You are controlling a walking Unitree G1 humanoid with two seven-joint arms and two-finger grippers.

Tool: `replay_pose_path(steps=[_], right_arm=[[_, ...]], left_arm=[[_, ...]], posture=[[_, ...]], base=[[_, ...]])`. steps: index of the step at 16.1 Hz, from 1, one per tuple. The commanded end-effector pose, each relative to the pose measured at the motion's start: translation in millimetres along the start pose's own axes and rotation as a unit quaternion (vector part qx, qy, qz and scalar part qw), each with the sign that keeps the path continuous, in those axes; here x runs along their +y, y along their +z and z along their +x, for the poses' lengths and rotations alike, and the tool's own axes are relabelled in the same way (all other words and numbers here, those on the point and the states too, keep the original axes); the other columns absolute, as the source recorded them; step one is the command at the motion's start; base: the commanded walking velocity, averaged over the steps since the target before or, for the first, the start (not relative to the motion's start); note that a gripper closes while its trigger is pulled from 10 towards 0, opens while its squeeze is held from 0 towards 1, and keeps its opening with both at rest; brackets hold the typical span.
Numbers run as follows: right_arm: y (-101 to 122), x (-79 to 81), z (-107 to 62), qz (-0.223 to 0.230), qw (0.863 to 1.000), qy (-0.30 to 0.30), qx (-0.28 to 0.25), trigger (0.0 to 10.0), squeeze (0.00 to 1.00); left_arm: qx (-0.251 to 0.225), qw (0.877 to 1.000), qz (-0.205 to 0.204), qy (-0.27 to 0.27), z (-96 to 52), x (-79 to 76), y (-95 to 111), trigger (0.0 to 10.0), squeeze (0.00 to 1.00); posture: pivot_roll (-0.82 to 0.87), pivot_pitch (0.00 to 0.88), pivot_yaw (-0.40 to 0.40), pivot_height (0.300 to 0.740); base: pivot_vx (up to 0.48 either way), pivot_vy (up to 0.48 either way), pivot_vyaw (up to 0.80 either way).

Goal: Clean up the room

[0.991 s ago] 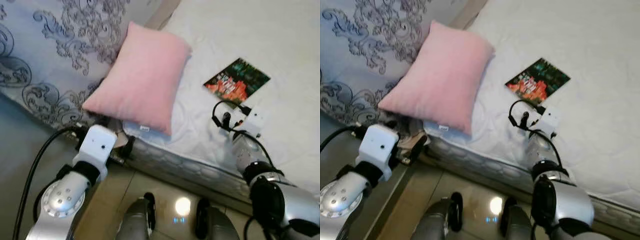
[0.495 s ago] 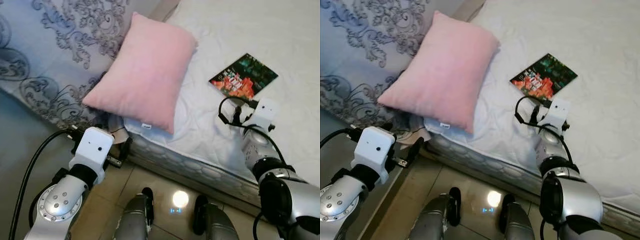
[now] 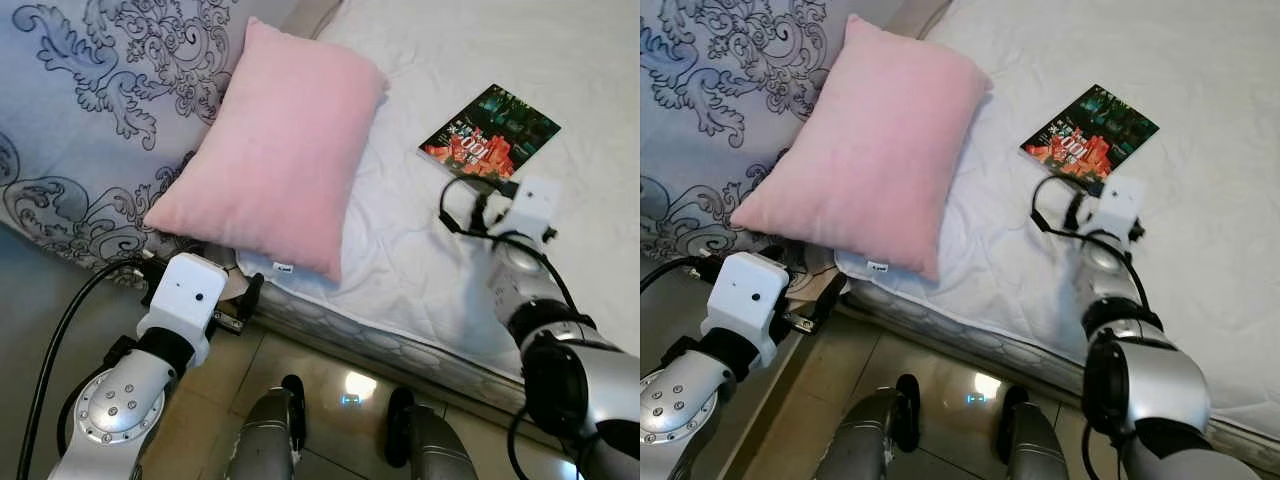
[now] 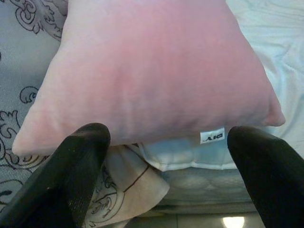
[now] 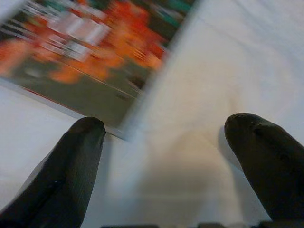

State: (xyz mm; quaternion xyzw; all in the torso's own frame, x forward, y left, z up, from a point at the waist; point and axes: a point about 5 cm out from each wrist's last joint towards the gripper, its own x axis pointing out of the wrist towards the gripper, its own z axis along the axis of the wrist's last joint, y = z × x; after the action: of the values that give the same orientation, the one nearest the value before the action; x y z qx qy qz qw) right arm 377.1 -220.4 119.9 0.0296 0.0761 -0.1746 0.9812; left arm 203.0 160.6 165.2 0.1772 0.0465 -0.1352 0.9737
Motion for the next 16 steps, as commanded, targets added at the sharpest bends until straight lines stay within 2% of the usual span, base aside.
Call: replay_pose_path(steps=[1, 4, 5, 8, 9, 13, 14, 15, 16], right_arm=[[-4.4, 9.3, -2.3, -0.009, 1.0, 0.02, 0.005, 10.0, 0.0], [3.9, 24.7, -3.0, -0.024, 0.998, 0.058, -0.018, 10.0, 0.0], [8.9, 25.4, -2.2, -0.032, 0.997, 0.056, -0.031, 10.0, 0.0], [10.4, 11.0, 1.0, -0.029, 0.999, 0.029, -0.026, 10.0, 0.0], [9.7, 2.8, 2.2, -0.019, 1.0, 0.012, -0.019, 10.0, 0.0], [4.0, -12.3, 3.8, -0.01, 1.0, -0.007, 0.01, 10.0, 0.0], [1.1, -13.4, 3.7, 0.0, 1.0, -0.003, 0.024, 5.4, 0.0], [-1.0, -14.1, 3.6, 0.014, 0.999, -0.002, 0.034, 0.0, 0.0], [-1.5, -13.4, 3.8, 0.019, 0.999, 0.002, 0.04, 0.0, 0.0]], left_arm=[[0.004, 1.0, 0.005, 0.004, -3.0, 0.2, -0.4, 10.0, 0.0], [0.002, 1.0, 0.005, 0.005, -1.0, -0.9, -0.4, 10.0, 0.0], [0.001, 1.0, 0.004, 0.005, -0.2, -1.7, 0.0, 10.0, 0.0], [0.0, 1.0, 0.004, 0.005, -3.5, -1.8, 0.8, 10.0, 0.0], [0.004, 1.0, 0.007, 0.008, -7.5, -0.7, 0.2, 10.0, 0.0], [0.02, 1.0, 0.016, 0.012, -24.1, 2.9, -0.1, 10.0, 0.0], [0.025, 0.999, 0.018, 0.013, -28.2, 4.2, -0.4, 10.0, 0.0], [0.028, 0.999, 0.019, 0.013, -30.7, 4.8, -0.5, 10.0, 0.0], [0.03, 0.999, 0.022, 0.011, -32.7, 4.8, -0.2, 10.0, 0.0]], posture=[[0.35, 0.312, 0.082, 0.74], [0.34, 0.309, 0.077, 0.74], [0.34, 0.309, 0.076, 0.74], [0.36, 0.316, 0.077, 0.74], [0.38, 0.323, 0.08, 0.74], [0.44, 0.356, 0.096, 0.74], [0.45, 0.365, 0.1, 0.74], [0.46, 0.37, 0.104, 0.74], [0.47, 0.373, 0.107, 0.74]], base=[[0.0, 0.0, 0.0], [0.0, 0.0, 0.0], [0.0, 0.0, 0.0], [0.0, 0.0, 0.0], [0.0, 0.0, 0.0], [0.0, 0.0, 0.0], [0.0, 0.0, 0.0], [0.0, 0.0, 0.0], [0.0, 0.0, 0.0]])
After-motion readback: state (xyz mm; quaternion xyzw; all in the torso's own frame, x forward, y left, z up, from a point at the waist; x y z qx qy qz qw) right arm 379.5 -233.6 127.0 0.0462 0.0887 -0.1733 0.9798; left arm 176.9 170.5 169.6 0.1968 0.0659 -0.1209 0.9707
